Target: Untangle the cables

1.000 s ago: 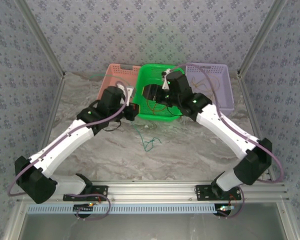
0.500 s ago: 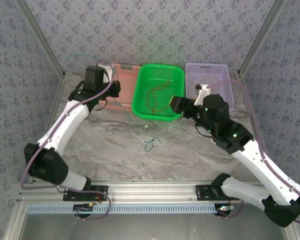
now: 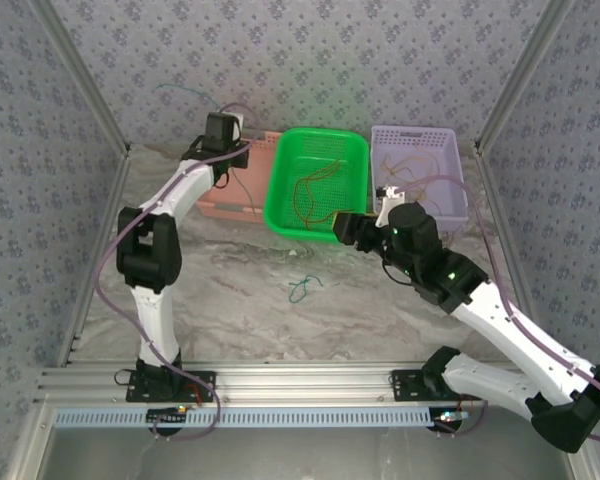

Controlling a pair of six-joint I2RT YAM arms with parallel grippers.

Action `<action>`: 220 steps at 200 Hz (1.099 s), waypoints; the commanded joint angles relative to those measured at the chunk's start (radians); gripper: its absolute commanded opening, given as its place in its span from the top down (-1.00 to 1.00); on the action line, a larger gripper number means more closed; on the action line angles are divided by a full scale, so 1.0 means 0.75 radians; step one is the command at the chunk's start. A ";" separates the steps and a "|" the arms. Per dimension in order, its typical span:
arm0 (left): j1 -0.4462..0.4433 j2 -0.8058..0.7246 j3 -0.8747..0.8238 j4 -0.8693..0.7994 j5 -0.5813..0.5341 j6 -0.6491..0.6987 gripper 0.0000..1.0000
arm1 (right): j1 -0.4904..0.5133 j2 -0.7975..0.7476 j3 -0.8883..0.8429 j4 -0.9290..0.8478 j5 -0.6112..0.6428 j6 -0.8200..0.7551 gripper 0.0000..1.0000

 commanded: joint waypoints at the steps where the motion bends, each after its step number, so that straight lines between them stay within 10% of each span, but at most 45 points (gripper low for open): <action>1: 0.029 0.015 0.109 0.070 -0.047 0.026 1.00 | -0.001 0.003 -0.023 0.029 -0.012 -0.012 -0.35; 76: 0.078 0.209 0.544 -0.229 0.201 -0.026 1.00 | -0.044 0.037 -0.068 0.061 -0.061 0.002 -0.32; 220: 0.076 0.385 0.538 -0.589 0.487 0.136 1.00 | -0.020 0.028 -0.100 0.070 -0.074 0.013 -0.28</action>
